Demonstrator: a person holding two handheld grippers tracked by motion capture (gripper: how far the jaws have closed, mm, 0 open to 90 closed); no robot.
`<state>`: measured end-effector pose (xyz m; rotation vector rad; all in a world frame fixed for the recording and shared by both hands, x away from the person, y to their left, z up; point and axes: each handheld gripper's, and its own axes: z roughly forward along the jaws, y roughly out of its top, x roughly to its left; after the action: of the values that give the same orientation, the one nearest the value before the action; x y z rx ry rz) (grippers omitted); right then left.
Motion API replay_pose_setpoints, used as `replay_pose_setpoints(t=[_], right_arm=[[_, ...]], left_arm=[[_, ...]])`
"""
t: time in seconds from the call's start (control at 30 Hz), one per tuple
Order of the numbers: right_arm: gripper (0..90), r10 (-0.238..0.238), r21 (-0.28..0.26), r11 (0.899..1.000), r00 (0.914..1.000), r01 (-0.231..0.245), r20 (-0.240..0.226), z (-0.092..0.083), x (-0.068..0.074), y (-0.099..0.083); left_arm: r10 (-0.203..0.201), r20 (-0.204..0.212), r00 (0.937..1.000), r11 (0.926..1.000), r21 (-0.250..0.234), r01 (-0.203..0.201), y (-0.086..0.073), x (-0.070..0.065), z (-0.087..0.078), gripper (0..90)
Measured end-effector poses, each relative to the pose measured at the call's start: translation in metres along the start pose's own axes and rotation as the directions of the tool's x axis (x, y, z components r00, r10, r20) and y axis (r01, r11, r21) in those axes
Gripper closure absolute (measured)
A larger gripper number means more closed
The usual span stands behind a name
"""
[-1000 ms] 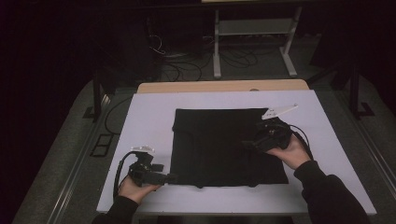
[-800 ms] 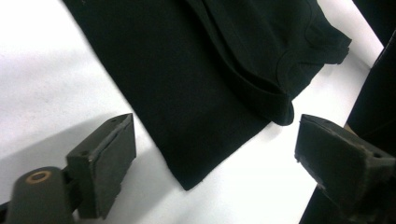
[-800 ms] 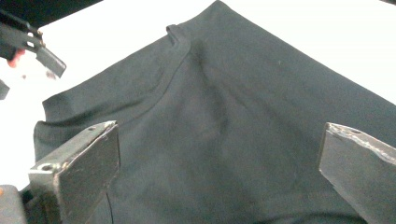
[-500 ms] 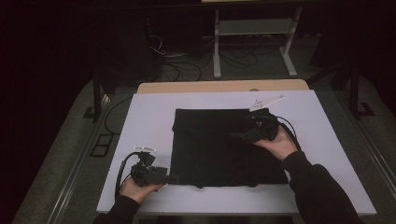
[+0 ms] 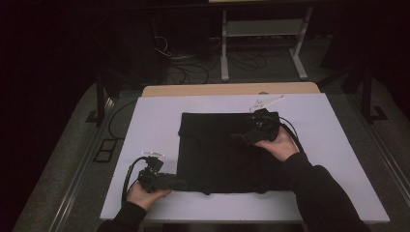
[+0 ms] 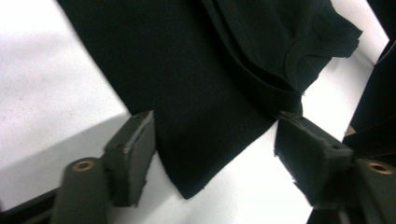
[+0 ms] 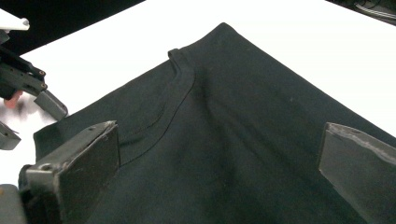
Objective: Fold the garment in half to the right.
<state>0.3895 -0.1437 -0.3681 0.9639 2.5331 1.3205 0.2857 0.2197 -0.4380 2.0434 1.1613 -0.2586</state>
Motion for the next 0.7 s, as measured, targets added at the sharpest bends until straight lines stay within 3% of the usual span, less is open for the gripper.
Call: replay_pose_setpoints(t=[0.2, 0.33, 0.43, 0.7], right_arm=[[0.0, 0.006, -0.002, 1.000, 1.0000, -0.006, -0.005, 0.009, 0.000, 0.005], [0.0, 0.004, -0.003, 1.000, 1.0000, -0.004, -0.008, 0.014, 0.000, 0.008], [0.0, 0.007, -0.008, 1.000, 0.9999, -0.007, -0.012, 0.017, -0.001, 0.009], [0.0, 0.016, -0.013, 1.000, 0.9998, -0.016, -0.011, 0.025, -0.004, 0.015]], left_arm=[[0.032, -0.054, 0.9980, 0.9994, 0.012, -0.032, 0.002, -0.004, 0.003, 45.6], [0.069, -0.093, 0.9932, 0.9974, 0.027, -0.067, 0.003, -0.006, 0.004, 57.3], [0.108, -0.108, 0.9883, 0.9938, 0.040, -0.104, 0.004, -0.009, 0.006, 62.3], [0.149, -0.115, 0.9822, 0.9880, 0.061, -0.142, 0.005, -0.011, 0.009, 75.7]])
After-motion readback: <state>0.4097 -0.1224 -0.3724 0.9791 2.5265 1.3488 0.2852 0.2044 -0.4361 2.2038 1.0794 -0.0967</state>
